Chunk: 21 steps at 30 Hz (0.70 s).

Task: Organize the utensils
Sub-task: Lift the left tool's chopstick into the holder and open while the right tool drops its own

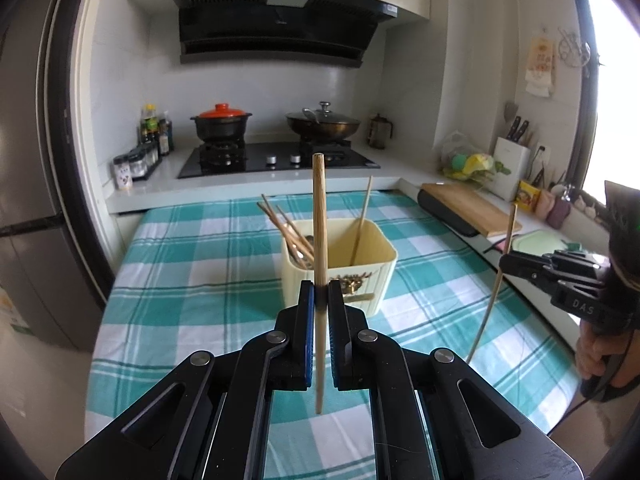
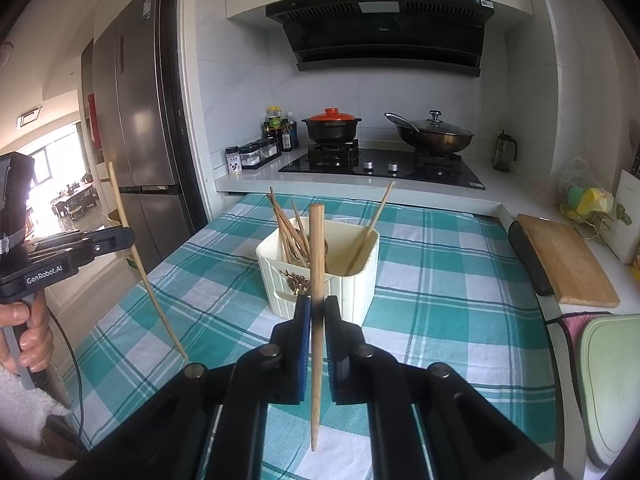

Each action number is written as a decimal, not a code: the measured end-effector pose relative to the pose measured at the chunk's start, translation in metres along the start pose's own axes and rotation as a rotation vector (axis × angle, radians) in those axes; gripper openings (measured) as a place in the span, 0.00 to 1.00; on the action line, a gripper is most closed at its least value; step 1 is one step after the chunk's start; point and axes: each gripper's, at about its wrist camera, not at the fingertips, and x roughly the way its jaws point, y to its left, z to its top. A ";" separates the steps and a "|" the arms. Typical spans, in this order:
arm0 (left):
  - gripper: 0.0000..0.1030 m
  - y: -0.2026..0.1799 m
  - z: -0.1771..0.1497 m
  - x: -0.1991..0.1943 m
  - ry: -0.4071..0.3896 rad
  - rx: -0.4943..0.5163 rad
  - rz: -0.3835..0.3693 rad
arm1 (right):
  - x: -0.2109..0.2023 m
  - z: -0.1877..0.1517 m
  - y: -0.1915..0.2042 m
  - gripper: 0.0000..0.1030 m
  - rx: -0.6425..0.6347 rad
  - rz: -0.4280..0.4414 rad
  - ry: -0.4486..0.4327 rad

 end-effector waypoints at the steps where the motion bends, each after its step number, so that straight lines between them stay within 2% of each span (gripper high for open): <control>1: 0.05 0.000 0.000 0.000 -0.001 0.004 0.007 | 0.000 0.000 0.001 0.07 -0.002 0.000 0.001; 12: 0.05 -0.001 0.000 -0.004 -0.008 0.038 0.051 | 0.006 -0.002 0.006 0.07 -0.017 0.004 0.022; 17: 0.05 0.014 0.017 -0.008 0.013 -0.015 -0.035 | 0.016 -0.002 0.003 0.07 -0.035 0.005 0.071; 21: 0.05 0.031 0.058 -0.023 -0.050 -0.070 -0.094 | 0.021 0.016 -0.001 0.07 -0.092 -0.010 0.079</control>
